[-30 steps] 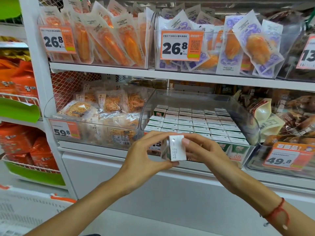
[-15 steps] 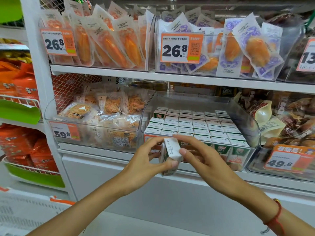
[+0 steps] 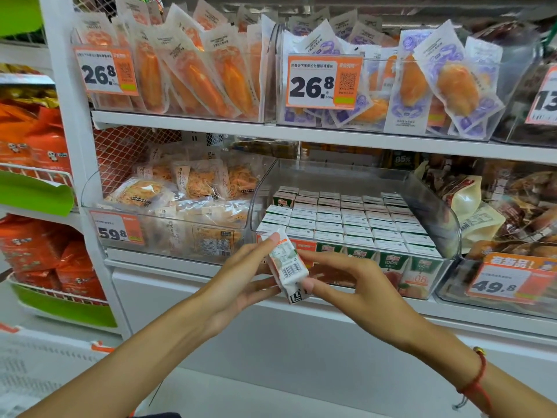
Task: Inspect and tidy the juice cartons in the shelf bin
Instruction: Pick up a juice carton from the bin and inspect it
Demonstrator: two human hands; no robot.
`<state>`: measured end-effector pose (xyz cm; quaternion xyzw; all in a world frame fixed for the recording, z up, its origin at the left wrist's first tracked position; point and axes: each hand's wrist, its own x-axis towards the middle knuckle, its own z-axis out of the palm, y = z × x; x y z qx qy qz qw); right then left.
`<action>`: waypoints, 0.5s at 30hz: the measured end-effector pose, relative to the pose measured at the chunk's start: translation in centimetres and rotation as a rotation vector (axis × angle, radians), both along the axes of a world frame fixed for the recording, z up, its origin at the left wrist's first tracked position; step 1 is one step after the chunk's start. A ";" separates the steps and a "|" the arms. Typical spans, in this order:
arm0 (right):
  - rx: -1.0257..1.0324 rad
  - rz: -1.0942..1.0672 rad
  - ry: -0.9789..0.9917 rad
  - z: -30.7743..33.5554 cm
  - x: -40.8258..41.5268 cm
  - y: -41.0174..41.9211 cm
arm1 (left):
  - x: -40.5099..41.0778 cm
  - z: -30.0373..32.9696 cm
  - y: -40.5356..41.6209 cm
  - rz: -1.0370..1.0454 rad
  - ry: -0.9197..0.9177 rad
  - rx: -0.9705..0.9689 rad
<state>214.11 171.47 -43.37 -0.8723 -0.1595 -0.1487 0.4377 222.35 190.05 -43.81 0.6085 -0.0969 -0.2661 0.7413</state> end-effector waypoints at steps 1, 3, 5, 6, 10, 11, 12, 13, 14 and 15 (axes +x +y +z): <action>0.043 0.000 0.022 0.0 0.1 0.1 | -0.1 0.0 -0.1 0.005 0.019 0.023; 0.120 0.013 0.073 0.0 0.2 0.2 | -0.2 -0.2 -0.3 0.020 0.056 0.084; 0.176 0.009 0.093 0.0 0.4 0.2 | -0.2 -0.3 -0.4 0.014 0.118 0.122; 0.191 -0.015 0.090 0.0 0.4 0.2 | -0.2 -0.4 -0.4 -0.001 0.158 0.122; 0.289 -0.140 0.151 -0.2 1.0 -0.4 | 0.0 -0.2 0.0 -0.038 0.285 0.058; 0.312 -0.148 0.170 -0.2 1.0 -0.5 | 0.0 -0.2 0.0 -0.037 0.302 0.047; 0.322 -0.150 0.181 -0.1 1.0 -0.5 | 0.0 -0.1 0.1 -0.036 0.313 0.040; 0.324 -0.148 0.187 -0.1 0.9 -0.5 | 0.0 -0.1 0.1 -0.032 0.318 0.035; 0.322 -0.146 0.192 0.0 0.8 -0.5 | 0.0 -0.1 0.1 -0.025 0.319 0.030; 0.320 -0.145 0.200 0.0 0.8 -0.6 | 0.0 -0.1 0.0 -0.017 0.318 0.021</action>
